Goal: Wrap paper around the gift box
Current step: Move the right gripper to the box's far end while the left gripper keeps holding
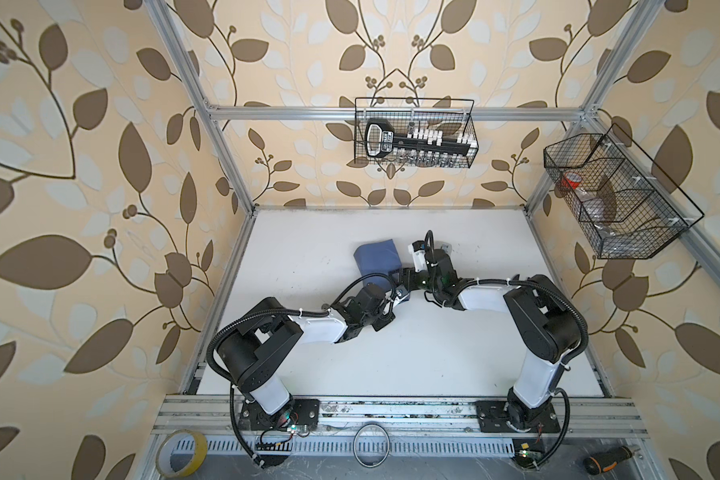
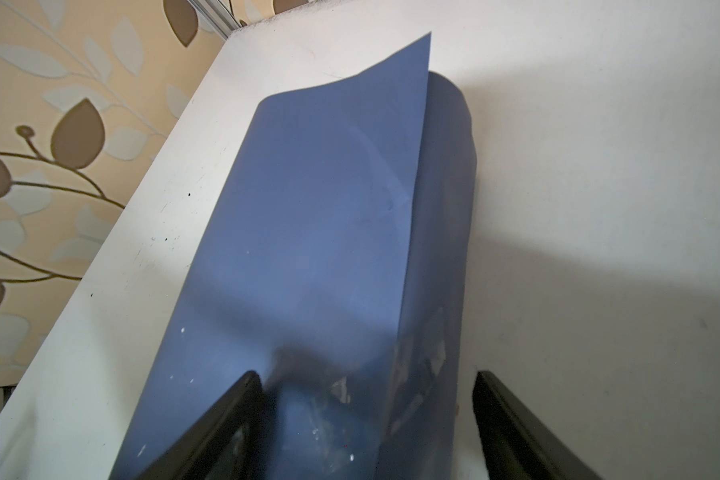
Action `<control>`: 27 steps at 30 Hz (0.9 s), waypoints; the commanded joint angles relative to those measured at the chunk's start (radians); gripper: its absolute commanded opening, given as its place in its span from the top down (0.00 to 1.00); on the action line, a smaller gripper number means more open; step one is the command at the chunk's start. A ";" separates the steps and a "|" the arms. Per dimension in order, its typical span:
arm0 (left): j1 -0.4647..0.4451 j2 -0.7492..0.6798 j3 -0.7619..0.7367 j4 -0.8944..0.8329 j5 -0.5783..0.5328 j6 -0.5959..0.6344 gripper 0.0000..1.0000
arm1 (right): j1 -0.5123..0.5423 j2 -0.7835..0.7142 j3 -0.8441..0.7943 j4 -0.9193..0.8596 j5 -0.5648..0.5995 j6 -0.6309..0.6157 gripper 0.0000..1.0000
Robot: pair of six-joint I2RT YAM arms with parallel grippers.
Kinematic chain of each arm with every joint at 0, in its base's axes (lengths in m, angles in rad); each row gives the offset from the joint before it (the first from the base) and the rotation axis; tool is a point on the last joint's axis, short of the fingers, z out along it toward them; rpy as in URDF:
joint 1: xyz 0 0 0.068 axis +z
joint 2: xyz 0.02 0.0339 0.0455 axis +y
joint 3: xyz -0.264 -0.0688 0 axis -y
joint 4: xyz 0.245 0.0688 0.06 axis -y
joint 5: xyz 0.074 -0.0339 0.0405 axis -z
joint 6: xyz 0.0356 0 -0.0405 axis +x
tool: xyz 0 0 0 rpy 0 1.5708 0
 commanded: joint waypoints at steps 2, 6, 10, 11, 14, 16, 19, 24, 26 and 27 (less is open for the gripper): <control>0.000 -0.058 0.062 0.001 0.038 0.045 1.00 | 0.004 0.021 -0.068 -0.142 0.059 -0.056 0.21; 0.000 -0.053 0.071 -0.003 0.037 0.063 1.00 | 0.009 0.026 -0.081 -0.138 0.063 -0.053 0.22; -0.001 -0.039 0.107 -0.029 0.060 0.085 1.00 | 0.013 0.027 -0.091 -0.132 0.064 -0.054 0.23; -0.001 -0.034 0.117 -0.037 0.058 0.088 1.00 | 0.014 0.027 -0.094 -0.133 0.060 -0.052 0.23; -0.001 -0.020 0.132 -0.038 0.055 0.105 1.00 | 0.014 0.022 -0.100 -0.135 0.060 -0.054 0.23; -0.001 -0.015 0.138 -0.036 0.051 0.107 1.00 | 0.013 0.019 -0.106 -0.136 0.059 -0.055 0.24; -0.003 -0.022 0.136 -0.038 0.064 0.096 1.00 | 0.013 0.014 -0.110 -0.137 0.053 -0.053 0.24; -0.017 -0.040 0.110 -0.029 0.076 0.071 1.00 | 0.013 -0.006 -0.134 -0.132 0.043 -0.048 0.25; -0.024 -0.046 0.101 -0.029 0.078 0.058 1.00 | 0.014 -0.018 -0.151 -0.123 0.034 -0.040 0.25; -0.027 -0.050 0.094 -0.027 0.077 0.050 1.00 | 0.014 -0.024 -0.158 -0.121 0.031 -0.036 0.26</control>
